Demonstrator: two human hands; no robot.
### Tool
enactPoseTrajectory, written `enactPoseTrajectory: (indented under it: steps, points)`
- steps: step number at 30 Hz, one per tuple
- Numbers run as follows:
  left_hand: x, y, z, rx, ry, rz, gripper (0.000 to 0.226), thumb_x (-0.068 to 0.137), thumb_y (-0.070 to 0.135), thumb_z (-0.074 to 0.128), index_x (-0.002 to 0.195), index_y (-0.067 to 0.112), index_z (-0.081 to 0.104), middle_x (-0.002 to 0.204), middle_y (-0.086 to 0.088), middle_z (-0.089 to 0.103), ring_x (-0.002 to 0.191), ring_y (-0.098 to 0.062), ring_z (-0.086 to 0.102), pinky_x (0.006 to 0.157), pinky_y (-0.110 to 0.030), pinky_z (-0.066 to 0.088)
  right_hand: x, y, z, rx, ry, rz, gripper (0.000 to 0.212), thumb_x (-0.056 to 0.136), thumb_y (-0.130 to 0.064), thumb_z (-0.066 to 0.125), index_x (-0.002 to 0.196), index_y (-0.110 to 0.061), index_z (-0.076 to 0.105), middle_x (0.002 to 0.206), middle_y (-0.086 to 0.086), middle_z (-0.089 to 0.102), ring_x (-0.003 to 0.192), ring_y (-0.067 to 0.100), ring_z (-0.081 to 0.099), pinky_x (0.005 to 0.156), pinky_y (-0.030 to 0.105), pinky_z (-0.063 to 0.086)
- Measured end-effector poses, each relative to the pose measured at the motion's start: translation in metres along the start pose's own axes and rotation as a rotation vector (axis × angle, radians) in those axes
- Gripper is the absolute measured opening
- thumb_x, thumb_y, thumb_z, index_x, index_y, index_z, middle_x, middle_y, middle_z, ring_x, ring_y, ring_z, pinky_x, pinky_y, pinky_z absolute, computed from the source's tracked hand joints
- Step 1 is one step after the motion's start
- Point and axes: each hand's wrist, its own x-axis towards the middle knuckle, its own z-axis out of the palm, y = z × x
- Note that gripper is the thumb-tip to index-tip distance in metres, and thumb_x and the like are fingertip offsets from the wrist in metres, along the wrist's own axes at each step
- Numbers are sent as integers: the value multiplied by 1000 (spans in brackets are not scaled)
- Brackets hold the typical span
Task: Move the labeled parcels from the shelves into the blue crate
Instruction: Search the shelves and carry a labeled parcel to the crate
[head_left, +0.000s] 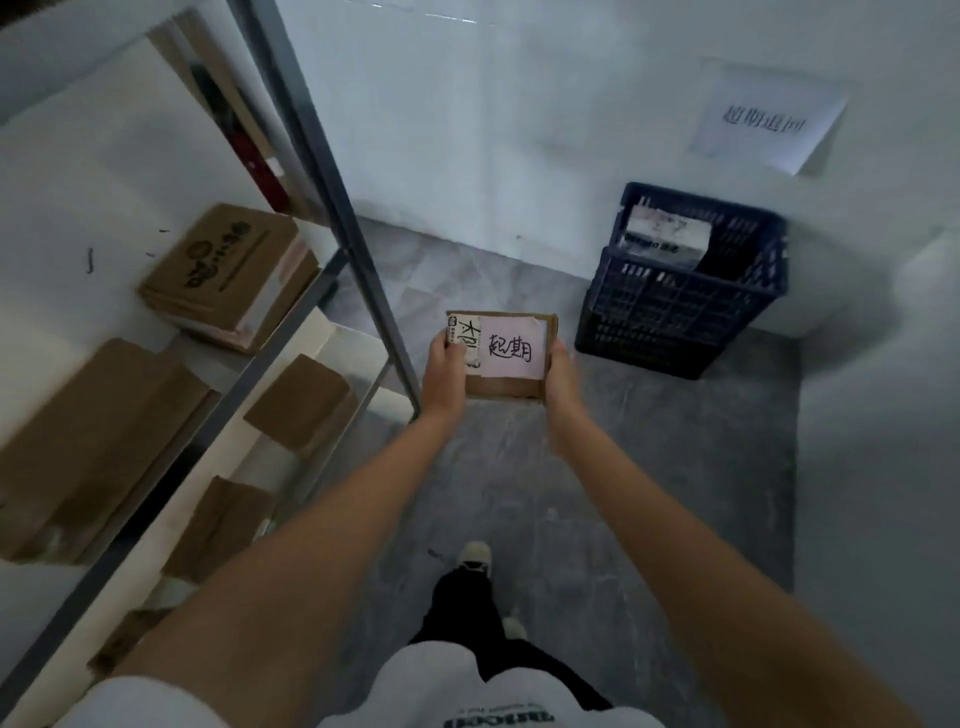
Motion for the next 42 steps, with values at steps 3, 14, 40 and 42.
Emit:
enactPoseTrajectory:
  steps: [3, 14, 40, 42]
  points:
    - [30, 10, 37, 7, -60, -11, 50, 82, 36, 38, 126, 18, 50, 109, -4, 65, 101, -24, 63, 89, -43, 52, 36, -17, -23, 45, 34, 6, 49, 102, -50, 25, 107, -22, 65, 94, -5, 67, 86, 9, 60, 76, 27, 45]
    - [145, 49, 171, 38, -319, -88, 21, 100, 20, 38, 108, 16, 56, 92, 0, 65, 87, -18, 62, 70, -25, 51, 150, -77, -94, 127, 197, 39, 46, 102, -52, 25, 102, -30, 66, 107, -2, 70, 96, 12, 62, 82, 27, 47]
    - [346, 63, 567, 335, -495, -451, 40, 92, 46, 44, 117, 23, 63, 116, 0, 66, 110, -22, 59, 104, -43, 42, 472, -189, -362, 203, 288, 200, 41, 105, -41, 27, 104, -28, 65, 102, -3, 70, 95, 13, 63, 71, 27, 48]
    - [369, 62, 587, 319, -464, -492, 33, 92, 42, 47, 106, 20, 68, 105, -5, 72, 101, -26, 66, 96, -47, 50, 495, -198, -369, 206, 269, 205, 42, 105, -41, 26, 112, -24, 64, 103, -2, 70, 91, 10, 63, 66, 23, 47]
